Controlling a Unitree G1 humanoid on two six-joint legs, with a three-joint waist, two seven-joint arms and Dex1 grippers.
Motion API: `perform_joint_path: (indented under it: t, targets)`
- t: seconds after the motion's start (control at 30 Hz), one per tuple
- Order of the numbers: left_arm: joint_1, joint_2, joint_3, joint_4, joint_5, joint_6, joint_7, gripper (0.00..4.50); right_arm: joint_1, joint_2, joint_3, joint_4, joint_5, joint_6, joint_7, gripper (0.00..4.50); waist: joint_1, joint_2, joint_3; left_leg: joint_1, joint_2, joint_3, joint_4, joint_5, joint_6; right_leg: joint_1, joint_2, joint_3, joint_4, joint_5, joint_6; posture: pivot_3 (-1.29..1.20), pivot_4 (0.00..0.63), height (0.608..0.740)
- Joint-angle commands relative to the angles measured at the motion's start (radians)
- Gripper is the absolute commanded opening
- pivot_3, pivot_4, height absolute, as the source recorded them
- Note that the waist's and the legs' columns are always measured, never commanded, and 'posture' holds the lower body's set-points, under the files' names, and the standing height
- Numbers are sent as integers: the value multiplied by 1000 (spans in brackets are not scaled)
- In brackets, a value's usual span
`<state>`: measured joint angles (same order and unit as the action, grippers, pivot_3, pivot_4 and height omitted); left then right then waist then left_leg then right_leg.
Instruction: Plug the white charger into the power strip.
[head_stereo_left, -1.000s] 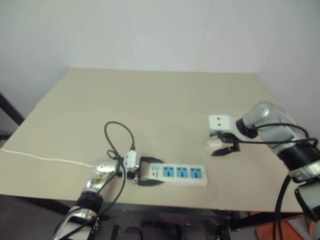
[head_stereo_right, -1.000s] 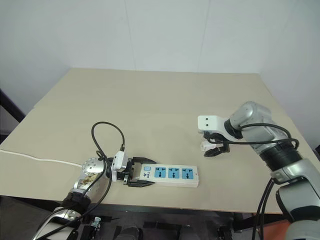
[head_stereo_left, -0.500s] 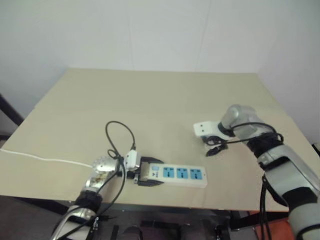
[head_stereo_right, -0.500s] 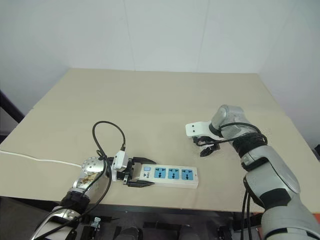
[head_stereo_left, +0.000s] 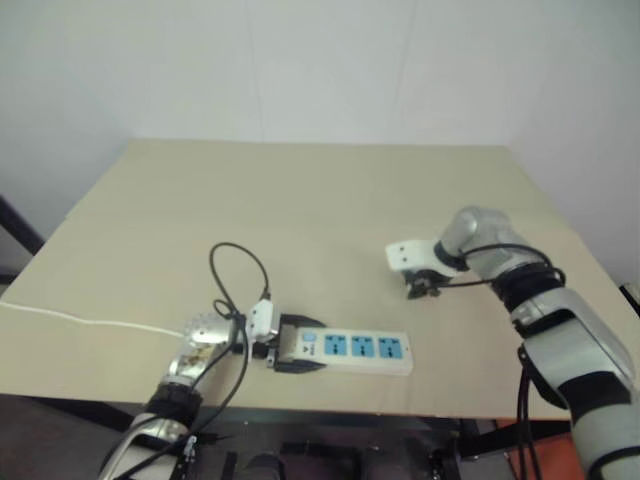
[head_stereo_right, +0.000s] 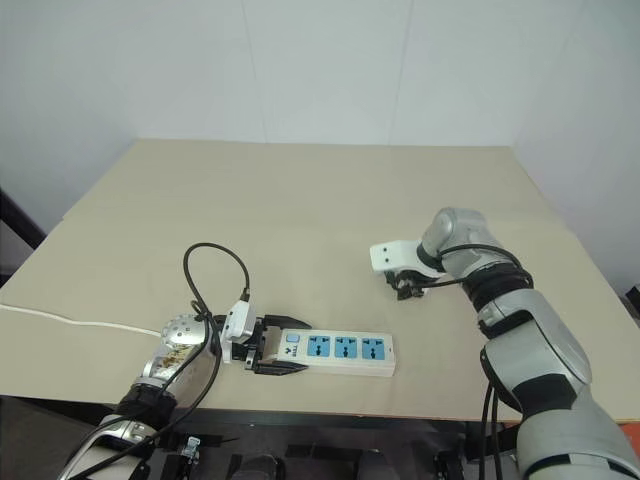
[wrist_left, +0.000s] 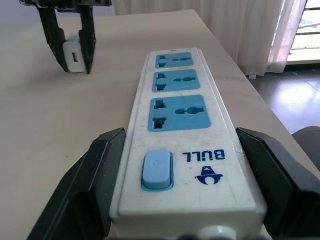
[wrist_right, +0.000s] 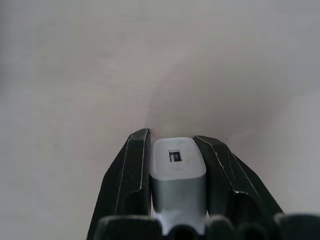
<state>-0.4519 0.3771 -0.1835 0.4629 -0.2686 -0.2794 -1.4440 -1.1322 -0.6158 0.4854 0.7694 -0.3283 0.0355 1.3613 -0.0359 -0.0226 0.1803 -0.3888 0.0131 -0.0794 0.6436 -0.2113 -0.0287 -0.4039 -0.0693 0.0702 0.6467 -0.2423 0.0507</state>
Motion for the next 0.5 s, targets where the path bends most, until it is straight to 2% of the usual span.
perform_joint_path:
  t: [0.03,0.17,0.27,0.37,0.5]
  targets:
    - [14,8,-30,9,35,27,9,3278,-19,24,-231,-234,224,149,-30,1201,-5,1,1,0,0,0,0,0,0,0,0,0,0,0,0,0,150,740]
    - [3,10,-32,20,37,36,15,3278,199,89,-451,-604,494,404,-108,1201,4,-2,-1,0,0,-3,-1,0,0,1,0,-2,0,0,0,0,150,740]
    - [3,15,-35,11,32,46,19,3278,394,140,-512,-830,586,486,-210,1201,9,-5,-4,0,0,-3,0,0,0,3,0,-2,-1,0,0,0,150,740]
    - [5,25,-31,5,27,53,17,3278,538,180,-522,-932,661,501,-252,1201,6,-4,-4,0,0,-2,0,0,0,1,0,-1,1,0,0,0,150,740]
    - [2,37,-30,8,27,55,11,3278,668,230,-516,-932,726,432,-259,1201,-5,-3,-5,1,1,-2,0,0,0,2,2,-1,0,-1,2,0,150,740]
